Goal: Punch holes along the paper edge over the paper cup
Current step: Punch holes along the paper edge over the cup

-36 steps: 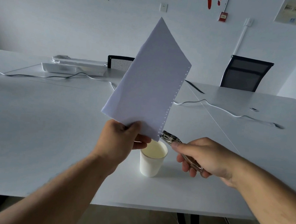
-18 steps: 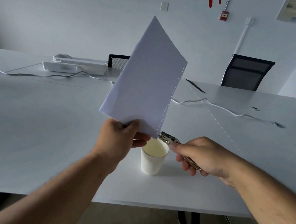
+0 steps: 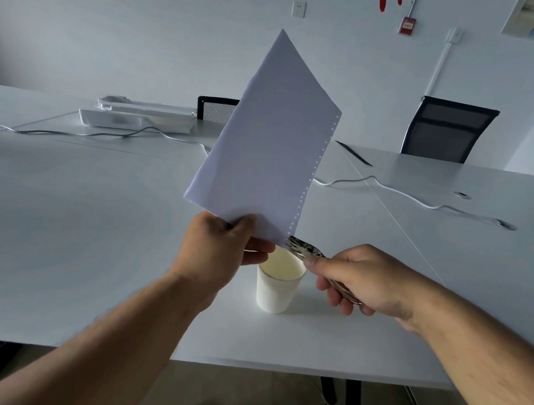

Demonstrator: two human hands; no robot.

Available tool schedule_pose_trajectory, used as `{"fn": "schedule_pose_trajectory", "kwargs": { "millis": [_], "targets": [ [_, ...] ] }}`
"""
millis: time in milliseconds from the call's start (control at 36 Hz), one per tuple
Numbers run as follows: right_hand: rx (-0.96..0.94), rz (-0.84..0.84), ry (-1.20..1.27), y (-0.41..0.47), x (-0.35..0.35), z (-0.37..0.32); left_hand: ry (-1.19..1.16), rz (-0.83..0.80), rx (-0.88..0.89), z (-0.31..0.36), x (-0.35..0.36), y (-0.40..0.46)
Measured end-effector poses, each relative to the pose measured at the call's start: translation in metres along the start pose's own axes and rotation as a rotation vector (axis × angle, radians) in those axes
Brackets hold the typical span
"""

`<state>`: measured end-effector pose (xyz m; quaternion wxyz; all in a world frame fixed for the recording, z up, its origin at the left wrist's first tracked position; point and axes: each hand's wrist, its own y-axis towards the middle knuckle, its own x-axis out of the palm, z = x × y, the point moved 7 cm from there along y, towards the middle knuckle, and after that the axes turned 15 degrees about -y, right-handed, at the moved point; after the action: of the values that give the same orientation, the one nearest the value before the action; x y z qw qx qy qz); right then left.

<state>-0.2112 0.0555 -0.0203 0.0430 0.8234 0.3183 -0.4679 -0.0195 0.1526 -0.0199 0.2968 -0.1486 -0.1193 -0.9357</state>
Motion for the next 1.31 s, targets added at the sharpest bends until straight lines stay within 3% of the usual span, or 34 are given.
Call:
{"fn": "schedule_pose_trajectory", "kwargs": {
  "millis": [861,1139,1306],
  "targets": [
    [-0.013,0.135,-0.093,0.003,-0.004,0.004,0.006,-0.012,-0.016,-0.005,0.003,-0.003],
    [0.026,-0.042,0.025,-0.001,0.0,0.006,0.011,0.009,0.002,-0.005,-0.002,-0.003],
    [0.039,-0.064,0.007,-0.002,0.001,0.009,0.0,0.01,0.01,-0.001,-0.001,-0.003]
  ]
}}
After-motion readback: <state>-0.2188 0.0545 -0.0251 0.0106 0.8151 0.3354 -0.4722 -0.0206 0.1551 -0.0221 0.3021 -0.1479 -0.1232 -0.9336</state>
